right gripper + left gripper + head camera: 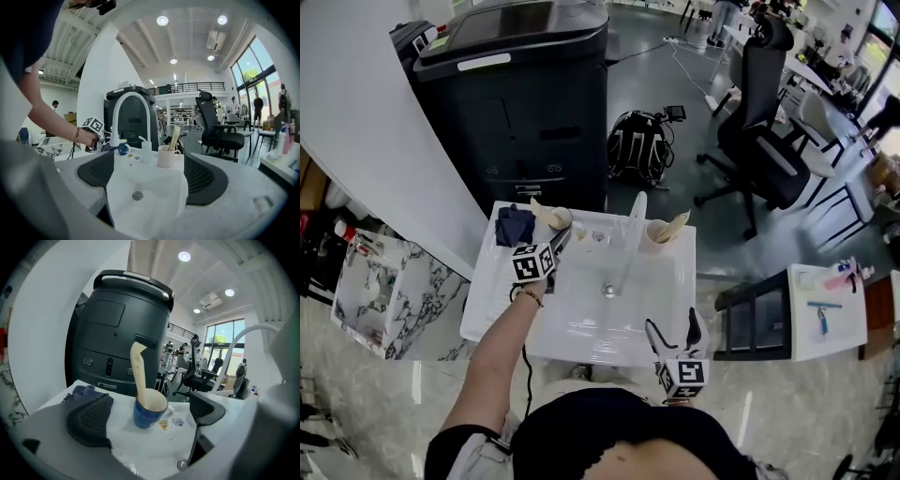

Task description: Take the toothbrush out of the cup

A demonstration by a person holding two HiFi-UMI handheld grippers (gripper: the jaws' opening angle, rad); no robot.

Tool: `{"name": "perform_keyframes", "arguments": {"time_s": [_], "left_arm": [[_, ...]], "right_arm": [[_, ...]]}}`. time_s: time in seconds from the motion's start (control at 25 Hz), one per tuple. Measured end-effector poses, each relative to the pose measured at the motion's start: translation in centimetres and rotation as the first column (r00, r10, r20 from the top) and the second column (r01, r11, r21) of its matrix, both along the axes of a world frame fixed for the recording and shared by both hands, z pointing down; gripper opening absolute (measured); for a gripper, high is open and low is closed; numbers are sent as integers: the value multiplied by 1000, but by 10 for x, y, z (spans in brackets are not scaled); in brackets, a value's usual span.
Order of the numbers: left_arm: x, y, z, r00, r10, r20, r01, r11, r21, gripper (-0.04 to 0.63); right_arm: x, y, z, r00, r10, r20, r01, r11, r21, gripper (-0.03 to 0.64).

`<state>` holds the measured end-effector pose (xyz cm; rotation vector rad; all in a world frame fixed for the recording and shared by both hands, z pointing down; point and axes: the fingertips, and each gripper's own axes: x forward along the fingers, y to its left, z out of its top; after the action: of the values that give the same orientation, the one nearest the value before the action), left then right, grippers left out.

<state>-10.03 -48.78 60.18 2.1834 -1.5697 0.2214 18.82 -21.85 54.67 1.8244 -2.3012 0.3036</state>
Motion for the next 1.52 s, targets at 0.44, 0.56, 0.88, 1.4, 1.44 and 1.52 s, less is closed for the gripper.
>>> {"name": "perform_keyframes", "arguments": {"time_s": [0.44, 0.56, 0.88, 1.4, 1.44, 1.52], "left_arm": [[-12, -41, 16, 998, -47, -49, 45, 998, -43, 127], [-13, -47, 18, 998, -51, -41, 49, 998, -49, 127], [-5, -47, 12, 1000, -9, -8, 8, 1000, -20, 44], [-13, -20, -49, 997, 71, -21, -68, 991, 115, 43], [-12, -14, -56, 996, 92, -4, -91, 986, 138, 43], [-10, 0, -71, 993, 120, 9, -120, 977, 178, 43]], "right_arm": [[26, 1, 5, 995, 94, 20, -94, 996, -13, 459], [28, 2, 6, 994, 108, 18, -108, 994, -15, 459], [35, 10, 7, 991, 131, 14, -131, 991, -15, 459], [25, 13, 4, 995, 97, 5, -97, 995, -10, 459], [24, 13, 4, 996, 92, 4, -92, 996, -10, 459], [22, 14, 3, 997, 82, 4, -82, 997, -8, 459]]}}
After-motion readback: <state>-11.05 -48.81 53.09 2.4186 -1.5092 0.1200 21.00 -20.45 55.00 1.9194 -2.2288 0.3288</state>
